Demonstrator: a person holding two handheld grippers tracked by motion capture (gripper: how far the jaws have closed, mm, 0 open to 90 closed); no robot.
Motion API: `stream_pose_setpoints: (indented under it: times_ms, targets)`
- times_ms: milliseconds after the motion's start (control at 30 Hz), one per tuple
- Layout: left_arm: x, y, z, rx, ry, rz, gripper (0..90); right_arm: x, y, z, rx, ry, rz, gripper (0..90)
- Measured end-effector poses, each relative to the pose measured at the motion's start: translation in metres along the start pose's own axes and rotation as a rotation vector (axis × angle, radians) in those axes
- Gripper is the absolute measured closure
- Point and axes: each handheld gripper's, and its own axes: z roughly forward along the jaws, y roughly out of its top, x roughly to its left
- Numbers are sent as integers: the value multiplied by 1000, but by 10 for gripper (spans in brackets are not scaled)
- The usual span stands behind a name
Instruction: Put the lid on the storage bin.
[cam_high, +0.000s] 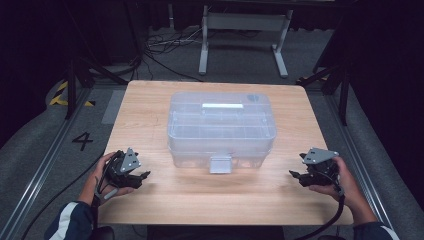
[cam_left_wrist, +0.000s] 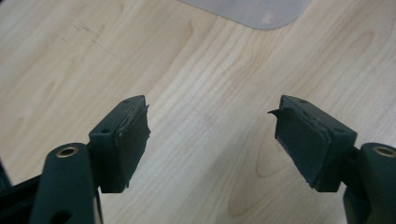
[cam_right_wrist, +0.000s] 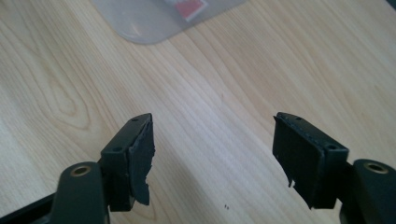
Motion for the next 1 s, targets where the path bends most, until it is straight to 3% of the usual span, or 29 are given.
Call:
stream_pose_setpoints:
  times_ms: [200, 233, 267, 400, 500, 533, 567, 600, 767, 1000]
  targets:
    - [-1, -15, 8, 9, -31, -40, 231, -6, -29, 8, -20, 8, 116, 269]
    - [-1, -15, 8, 9, -31, -40, 230, -6, -29, 8, -20, 8, 116, 269]
    - [0, -18, 11, 5, -54, -62, 230, -7, -34, 9, -25, 11, 133, 264]
    - [-1, -26, 16, 11, -73, -89, 193, -10, -55, 15, -51, 15, 233, 256]
    - [2, -34, 20, -48, -108, -166, 173, -11, -64, 19, -65, 14, 268, 246]
    - [2, -34, 20, -48, -108, -166, 163, -11, -64, 19, -65, 14, 268, 246]
    - [4, -39, 23, -69, -137, -223, 157, -11, -68, 23, -89, 10, 291, 217]
    - [6, -39, 23, -62, -139, -237, 156, -11, -70, 24, -108, 15, 313, 215]
    - [6, -39, 23, -62, -139, -238, 155, -14, -74, 27, -124, 50, 365, 197]
    - [6, -39, 23, -61, -140, -239, 155, -15, -74, 27, -124, 52, 367, 196]
